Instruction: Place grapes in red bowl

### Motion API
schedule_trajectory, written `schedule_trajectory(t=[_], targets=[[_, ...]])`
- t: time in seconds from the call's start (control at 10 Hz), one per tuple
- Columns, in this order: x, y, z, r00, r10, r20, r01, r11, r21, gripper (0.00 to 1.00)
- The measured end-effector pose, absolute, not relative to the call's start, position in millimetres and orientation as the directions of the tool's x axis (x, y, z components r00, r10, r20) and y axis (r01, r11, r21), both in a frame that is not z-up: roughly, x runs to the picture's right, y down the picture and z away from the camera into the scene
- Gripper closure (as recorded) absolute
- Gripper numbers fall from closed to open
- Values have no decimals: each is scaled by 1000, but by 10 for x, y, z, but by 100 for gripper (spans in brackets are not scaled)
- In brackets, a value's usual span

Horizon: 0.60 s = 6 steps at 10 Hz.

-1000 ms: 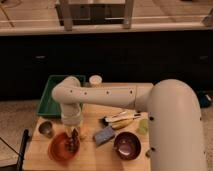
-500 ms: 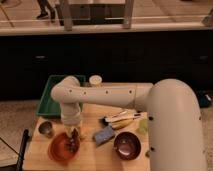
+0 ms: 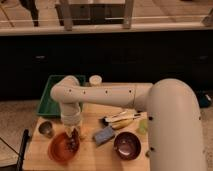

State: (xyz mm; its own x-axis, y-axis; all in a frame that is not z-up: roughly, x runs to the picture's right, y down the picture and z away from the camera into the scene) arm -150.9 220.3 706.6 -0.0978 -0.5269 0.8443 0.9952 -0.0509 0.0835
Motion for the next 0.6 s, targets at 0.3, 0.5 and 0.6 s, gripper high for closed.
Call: schedule_trajectory(t=[0.3, 0.5, 0.6], targets=[[-1508, 2194, 7056, -108, -526, 844, 994, -61, 89, 65], [-1504, 2190, 7054, -112, -526, 843, 994, -67, 91, 65], [-1506, 2187, 7050, -117, -526, 843, 993, -72, 93, 65]])
